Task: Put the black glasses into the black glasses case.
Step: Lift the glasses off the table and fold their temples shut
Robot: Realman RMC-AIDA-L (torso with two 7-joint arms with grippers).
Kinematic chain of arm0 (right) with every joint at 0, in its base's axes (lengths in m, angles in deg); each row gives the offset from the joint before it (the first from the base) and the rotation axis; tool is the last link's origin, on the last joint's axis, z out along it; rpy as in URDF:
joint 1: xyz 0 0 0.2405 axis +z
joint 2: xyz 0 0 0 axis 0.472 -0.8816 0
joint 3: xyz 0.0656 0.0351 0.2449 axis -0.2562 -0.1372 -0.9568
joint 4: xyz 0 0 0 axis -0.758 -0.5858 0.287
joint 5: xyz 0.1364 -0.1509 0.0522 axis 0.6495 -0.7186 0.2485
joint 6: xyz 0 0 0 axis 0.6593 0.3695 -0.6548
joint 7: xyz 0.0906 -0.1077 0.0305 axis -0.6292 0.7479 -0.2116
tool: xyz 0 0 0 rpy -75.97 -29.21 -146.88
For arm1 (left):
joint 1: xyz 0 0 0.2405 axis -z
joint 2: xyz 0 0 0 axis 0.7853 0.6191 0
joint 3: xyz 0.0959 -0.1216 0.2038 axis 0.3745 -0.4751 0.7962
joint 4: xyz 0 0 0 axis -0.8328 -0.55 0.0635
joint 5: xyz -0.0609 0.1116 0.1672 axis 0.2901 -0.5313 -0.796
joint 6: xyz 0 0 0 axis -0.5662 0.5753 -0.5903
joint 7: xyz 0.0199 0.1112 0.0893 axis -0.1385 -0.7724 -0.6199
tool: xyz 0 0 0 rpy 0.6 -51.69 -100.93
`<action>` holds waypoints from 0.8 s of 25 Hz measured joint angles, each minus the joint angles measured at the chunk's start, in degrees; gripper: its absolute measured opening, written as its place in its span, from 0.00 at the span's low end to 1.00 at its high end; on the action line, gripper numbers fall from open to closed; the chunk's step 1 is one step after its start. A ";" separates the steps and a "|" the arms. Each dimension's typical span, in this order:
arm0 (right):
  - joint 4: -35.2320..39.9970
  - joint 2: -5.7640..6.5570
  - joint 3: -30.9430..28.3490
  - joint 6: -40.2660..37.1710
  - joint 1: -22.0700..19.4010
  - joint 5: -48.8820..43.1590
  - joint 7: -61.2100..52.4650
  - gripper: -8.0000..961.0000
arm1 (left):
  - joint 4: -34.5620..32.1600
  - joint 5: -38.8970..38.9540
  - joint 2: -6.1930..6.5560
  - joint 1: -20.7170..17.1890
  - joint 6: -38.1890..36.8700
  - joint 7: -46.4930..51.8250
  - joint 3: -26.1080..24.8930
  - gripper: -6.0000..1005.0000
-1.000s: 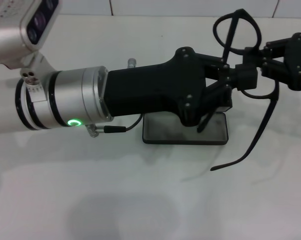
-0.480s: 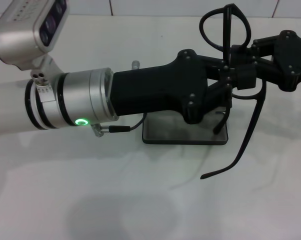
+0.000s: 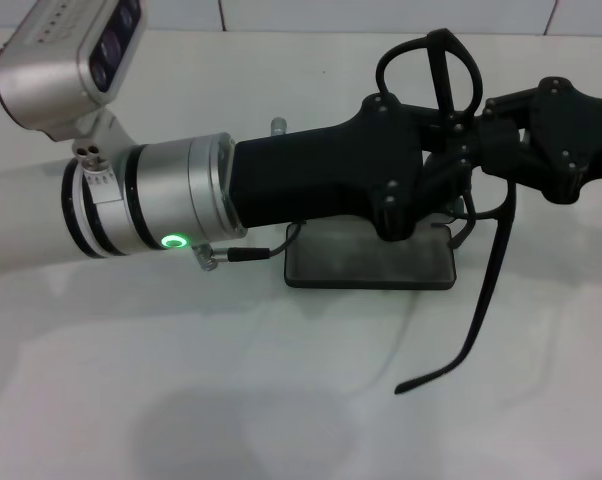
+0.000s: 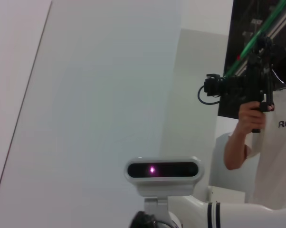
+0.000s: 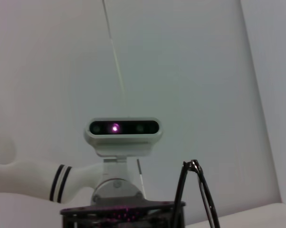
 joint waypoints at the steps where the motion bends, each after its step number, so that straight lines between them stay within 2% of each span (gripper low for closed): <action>1: -0.03 0.01 0.06 -0.25 -0.05 0.06 0.00 0.12 | 0.34 0.29 0.01 0.01 0.00 -0.26 0.09 0.04; 20: -0.79 -0.04 -0.34 -1.86 -1.16 1.48 0.13 0.12 | 0.85 0.69 -0.08 -0.84 -0.42 -1.22 1.40 0.04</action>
